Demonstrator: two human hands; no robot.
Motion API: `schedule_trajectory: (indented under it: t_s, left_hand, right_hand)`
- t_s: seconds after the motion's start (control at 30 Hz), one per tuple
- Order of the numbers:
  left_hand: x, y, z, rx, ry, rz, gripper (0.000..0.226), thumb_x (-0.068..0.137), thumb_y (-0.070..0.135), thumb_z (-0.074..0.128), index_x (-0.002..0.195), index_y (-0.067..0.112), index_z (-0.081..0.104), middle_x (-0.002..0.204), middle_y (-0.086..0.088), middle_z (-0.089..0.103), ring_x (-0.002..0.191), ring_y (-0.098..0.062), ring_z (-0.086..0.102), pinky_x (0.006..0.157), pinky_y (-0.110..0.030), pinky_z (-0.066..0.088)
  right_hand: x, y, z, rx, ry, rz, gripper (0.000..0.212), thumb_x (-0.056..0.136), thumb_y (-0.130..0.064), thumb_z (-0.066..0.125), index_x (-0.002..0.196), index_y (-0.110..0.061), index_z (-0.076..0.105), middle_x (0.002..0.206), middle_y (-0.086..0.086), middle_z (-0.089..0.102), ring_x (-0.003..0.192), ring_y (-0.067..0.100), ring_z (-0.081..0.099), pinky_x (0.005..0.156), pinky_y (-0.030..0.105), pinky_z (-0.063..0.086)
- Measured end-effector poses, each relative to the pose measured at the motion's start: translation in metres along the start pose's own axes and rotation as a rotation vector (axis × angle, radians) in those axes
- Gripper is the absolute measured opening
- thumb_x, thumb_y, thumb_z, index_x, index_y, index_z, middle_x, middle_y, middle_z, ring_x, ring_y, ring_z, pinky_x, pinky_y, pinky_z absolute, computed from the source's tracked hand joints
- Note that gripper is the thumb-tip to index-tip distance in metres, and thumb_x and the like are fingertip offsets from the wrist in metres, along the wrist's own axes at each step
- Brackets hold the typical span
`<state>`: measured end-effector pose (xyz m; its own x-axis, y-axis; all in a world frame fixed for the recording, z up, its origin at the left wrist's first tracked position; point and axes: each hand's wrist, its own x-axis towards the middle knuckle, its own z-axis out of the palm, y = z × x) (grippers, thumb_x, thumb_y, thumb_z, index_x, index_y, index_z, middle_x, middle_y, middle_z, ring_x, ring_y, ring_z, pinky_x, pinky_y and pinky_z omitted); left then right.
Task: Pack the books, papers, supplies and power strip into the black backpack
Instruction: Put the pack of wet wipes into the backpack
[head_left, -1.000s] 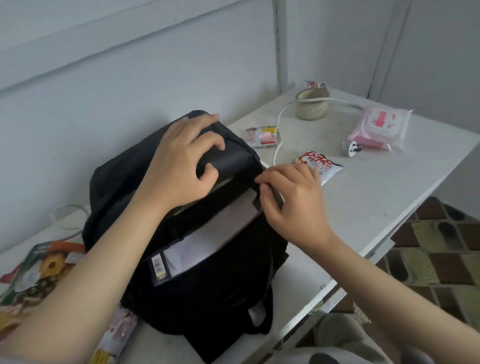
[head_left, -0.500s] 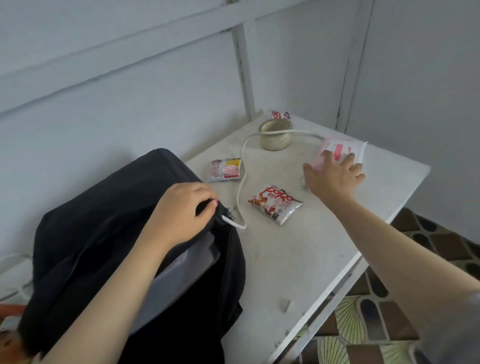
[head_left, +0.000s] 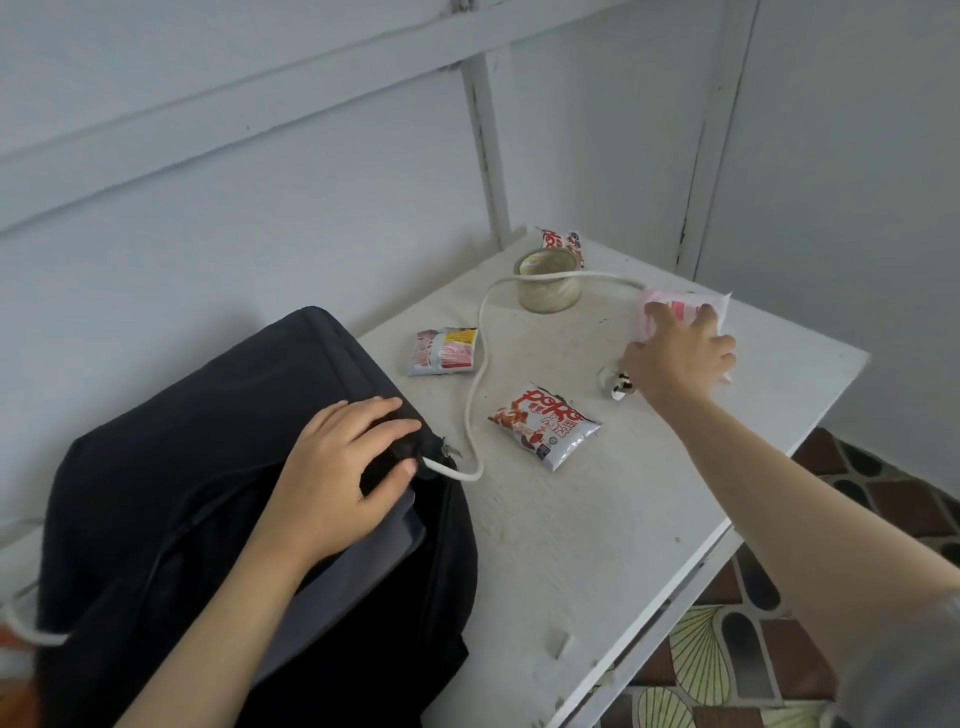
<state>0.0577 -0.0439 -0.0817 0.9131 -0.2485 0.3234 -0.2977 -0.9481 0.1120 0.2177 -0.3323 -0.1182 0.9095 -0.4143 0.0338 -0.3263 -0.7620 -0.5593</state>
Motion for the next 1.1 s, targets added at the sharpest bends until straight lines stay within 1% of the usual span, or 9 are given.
schedule_trajectory:
  t_s: [0.3, 0.4, 0.5, 0.6, 0.7, 0.8, 0.9, 1.0, 1.1]
  left_hand:
    - [-0.053, -0.022, -0.026, 0.243, -0.185, 0.206, 0.103, 0.063, 0.047, 0.077, 0.149, 0.032, 0.02, 0.158, -0.007, 0.011, 0.141, -0.024, 0.022, 0.114, -0.044, 0.015]
    - [-0.077, -0.031, -0.037, 0.322, -0.232, 0.221, 0.117, 0.055, 0.048, 0.083, 0.15, 0.031, 0.016, 0.158, -0.012, 0.005, 0.143, -0.029, 0.012, 0.113, -0.048, 0.009]
    - [-0.099, -0.039, -0.049, 0.379, -0.236, 0.227, 0.124, 0.048, 0.045, 0.087, 0.149, 0.031, 0.017, 0.157, -0.016, 0.007, 0.142, -0.033, 0.011, 0.113, -0.049, 0.005]
    - [-0.115, -0.049, -0.065, 0.42, -0.133, 0.168, 0.116, 0.05, 0.042, 0.088, 0.147, 0.035, 0.024, 0.155, -0.02, 0.015, 0.14, -0.038, 0.016, 0.112, -0.054, 0.005]
    - [-0.126, -0.058, -0.083, 0.423, -0.101, 0.026, 0.102, 0.057, 0.039, 0.084, 0.143, 0.04, 0.03, 0.151, -0.022, 0.023, 0.134, -0.044, 0.03, 0.105, -0.061, 0.022]
    - [-0.134, -0.068, -0.096, 0.257, -0.215, -0.045, 0.084, 0.08, 0.029, 0.068, 0.142, 0.05, 0.014, 0.138, -0.007, 0.049, 0.103, -0.025, 0.061, 0.078, -0.034, 0.053]
    - [-0.133, -0.077, -0.107, 0.129, -0.17, -0.015, 0.072, 0.088, 0.022, 0.057, 0.143, 0.048, 0.019, 0.094, 0.004, 0.065, 0.06, -0.007, 0.056, 0.051, -0.022, 0.037]
    - [-0.128, -0.083, -0.127, 0.026, -0.064, 0.005, 0.062, 0.087, 0.014, 0.059, 0.137, 0.043, 0.037, 0.056, 0.017, 0.042, 0.049, 0.005, 0.038, 0.049, -0.023, 0.031]
    - [-0.123, -0.087, -0.148, 0.008, 0.017, 0.029, 0.051, 0.087, 0.009, 0.059, 0.127, 0.039, 0.052, 0.058, 0.019, 0.045, 0.05, 0.005, 0.037, 0.053, -0.019, 0.031]
  right_hand:
    - [-0.076, -0.011, -0.022, 0.451, -0.028, -0.095, 0.045, 0.085, -0.025, 0.053, 0.129, -0.037, 0.054, 0.15, 0.009, 0.029, 0.123, 0.034, 0.042, 0.106, 0.041, 0.034]
    - [-0.123, -0.022, -0.026, 0.668, -0.116, -0.163, 0.046, 0.08, -0.025, 0.057, 0.124, -0.035, 0.06, 0.135, 0.008, 0.047, 0.112, 0.023, 0.052, 0.089, 0.037, 0.052]
    - [-0.179, -0.031, -0.032, 0.783, -0.161, -0.229, 0.042, 0.082, -0.016, 0.059, 0.119, -0.033, 0.063, 0.12, 0.001, 0.053, 0.103, 0.01, 0.054, 0.068, 0.011, 0.049]
    - [-0.234, -0.035, -0.033, 0.846, -0.201, -0.29, 0.039, 0.082, -0.015, 0.063, 0.109, -0.042, 0.063, 0.125, -0.006, 0.047, 0.104, -0.011, 0.048, 0.085, 0.009, 0.046]
    - [-0.282, -0.035, -0.03, 0.84, -0.209, -0.369, 0.038, 0.082, -0.019, 0.063, 0.11, -0.045, 0.063, 0.131, -0.013, 0.041, 0.114, -0.016, 0.039, 0.093, 0.007, 0.041]
    - [-0.32, -0.033, -0.024, 0.777, -0.172, -0.485, 0.04, 0.078, -0.028, 0.058, 0.113, -0.047, 0.061, 0.13, -0.024, 0.037, 0.12, -0.02, 0.03, 0.094, 0.006, 0.037]
    - [-0.348, -0.031, -0.015, 0.721, -0.192, -0.542, 0.041, 0.077, -0.036, 0.055, 0.115, -0.05, 0.059, 0.14, -0.017, 0.035, 0.131, -0.003, 0.031, 0.101, 0.02, 0.037]
    - [-0.367, -0.033, -0.004, 0.661, -0.239, -0.589, 0.043, 0.078, -0.037, 0.055, 0.119, -0.048, 0.058, 0.144, -0.015, 0.034, 0.133, 0.007, 0.031, 0.102, 0.038, 0.043]
    - [-0.377, -0.042, 0.004, 0.577, -0.319, -0.636, 0.042, 0.08, -0.033, 0.058, 0.12, -0.046, 0.058, 0.142, -0.015, 0.035, 0.13, 0.006, 0.032, 0.099, 0.041, 0.045]
